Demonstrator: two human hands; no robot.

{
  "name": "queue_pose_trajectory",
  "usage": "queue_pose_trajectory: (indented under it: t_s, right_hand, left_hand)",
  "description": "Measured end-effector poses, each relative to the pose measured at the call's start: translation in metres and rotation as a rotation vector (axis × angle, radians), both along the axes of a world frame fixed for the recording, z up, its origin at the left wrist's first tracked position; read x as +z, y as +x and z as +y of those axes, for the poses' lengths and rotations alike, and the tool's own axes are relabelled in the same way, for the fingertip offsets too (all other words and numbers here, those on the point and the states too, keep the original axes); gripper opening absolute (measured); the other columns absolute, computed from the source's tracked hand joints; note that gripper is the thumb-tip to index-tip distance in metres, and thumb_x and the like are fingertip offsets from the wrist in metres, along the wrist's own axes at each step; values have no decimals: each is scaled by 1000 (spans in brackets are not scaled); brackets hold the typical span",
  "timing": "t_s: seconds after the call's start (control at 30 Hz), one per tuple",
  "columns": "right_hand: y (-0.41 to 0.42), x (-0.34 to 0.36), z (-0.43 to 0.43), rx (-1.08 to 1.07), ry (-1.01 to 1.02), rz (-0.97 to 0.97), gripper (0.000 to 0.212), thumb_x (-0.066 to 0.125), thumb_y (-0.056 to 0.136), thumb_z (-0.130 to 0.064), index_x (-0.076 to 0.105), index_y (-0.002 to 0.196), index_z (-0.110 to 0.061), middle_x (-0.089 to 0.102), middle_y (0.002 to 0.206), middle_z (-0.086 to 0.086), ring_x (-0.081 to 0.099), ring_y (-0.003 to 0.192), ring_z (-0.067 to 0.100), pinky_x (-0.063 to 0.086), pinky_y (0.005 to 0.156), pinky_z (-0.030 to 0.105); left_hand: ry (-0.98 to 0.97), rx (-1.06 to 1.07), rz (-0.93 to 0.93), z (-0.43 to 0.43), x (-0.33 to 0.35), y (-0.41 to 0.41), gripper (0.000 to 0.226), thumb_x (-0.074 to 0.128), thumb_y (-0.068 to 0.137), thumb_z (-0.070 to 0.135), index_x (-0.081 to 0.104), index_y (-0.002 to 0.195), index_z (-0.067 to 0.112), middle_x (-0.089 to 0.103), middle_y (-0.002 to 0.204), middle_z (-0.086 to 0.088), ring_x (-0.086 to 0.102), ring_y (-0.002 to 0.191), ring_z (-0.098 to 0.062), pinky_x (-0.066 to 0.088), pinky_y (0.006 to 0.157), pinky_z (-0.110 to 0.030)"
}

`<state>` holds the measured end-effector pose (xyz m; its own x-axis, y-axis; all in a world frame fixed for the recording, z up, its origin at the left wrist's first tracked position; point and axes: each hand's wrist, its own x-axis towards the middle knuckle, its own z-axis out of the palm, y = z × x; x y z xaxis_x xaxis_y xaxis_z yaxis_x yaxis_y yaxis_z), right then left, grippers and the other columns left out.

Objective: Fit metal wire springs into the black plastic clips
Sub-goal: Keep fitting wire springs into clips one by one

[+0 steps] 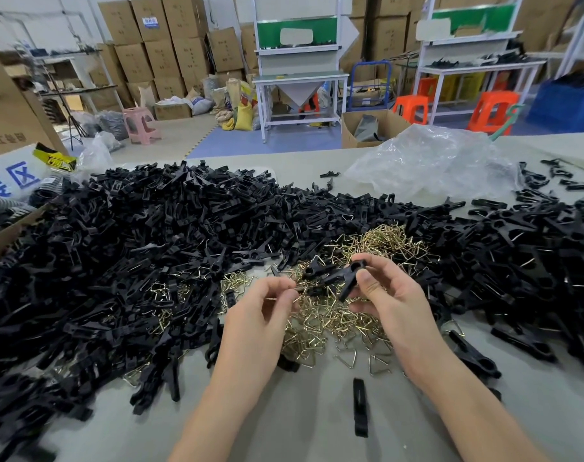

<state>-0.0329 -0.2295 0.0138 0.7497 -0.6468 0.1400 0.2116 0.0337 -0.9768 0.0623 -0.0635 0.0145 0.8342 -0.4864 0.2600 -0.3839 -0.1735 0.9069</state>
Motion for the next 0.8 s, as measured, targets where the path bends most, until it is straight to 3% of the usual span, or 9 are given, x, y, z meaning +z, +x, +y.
queue_pose_trajectory:
  t_s: [0.07,0.17,0.27,0.33,0.43,0.57,0.7,0.8]
  right_hand:
    - [0,0,0,7,-2,7,24,58,100,-8,71,111,-25,71,97,7,71,81,17,61,72,27]
    - [-1,1,1,25,-7,15,26,59,100,-9,73,107,-30,72,95,4,71,81,17,61,73,28]
    - [-2,2,3,64,-2,20,28,60,99,-13,75,103,-37,71,96,6,71,83,17,60,75,27]
    - [-2,4,5,124,25,13,23,62,94,-20,76,102,-36,73,99,7,73,89,19,60,76,26]
    - [-3,5,9,290,89,-5,22,62,89,-25,74,107,-28,76,110,8,74,101,23,60,78,28]
    - [-2,3,10,402,153,-27,20,62,95,-29,72,113,-26,73,122,11,69,116,29,58,87,34]
    - [-2,2,13,451,217,-32,32,71,83,-39,73,112,-26,72,122,16,69,112,29,57,89,37]
    - [-1,3,15,461,290,-62,32,72,82,-33,74,111,-21,71,120,23,70,106,30,58,89,35]
  left_hand:
    - [27,8,-43,0,-2,0,14,60,98,29,61,92,41,65,100,18,66,86,-9,51,74,-17]
    - [68,34,-100,-1,-4,0,8,60,97,36,60,90,40,43,121,27,55,108,-7,48,86,-20]
    - [-11,63,-134,-1,-1,1,13,60,98,31,62,88,40,60,108,23,60,96,-6,46,78,-13]
    - [-153,33,4,-1,4,2,17,61,98,23,66,90,37,71,92,11,65,81,-7,50,73,-15]
    - [-378,-39,316,-2,8,3,7,63,95,13,70,95,16,75,84,-4,72,78,-16,56,71,-20]
    - [-601,-113,626,-9,10,-2,11,65,87,12,64,97,8,72,83,-7,71,77,-16,56,63,-23]
    - [-558,-117,584,-14,7,-8,25,67,82,20,69,107,16,77,90,-4,73,96,-22,54,87,-34]
    - [-422,-81,392,-13,7,-10,18,63,94,11,73,105,21,78,92,2,73,96,-13,54,86,-24]
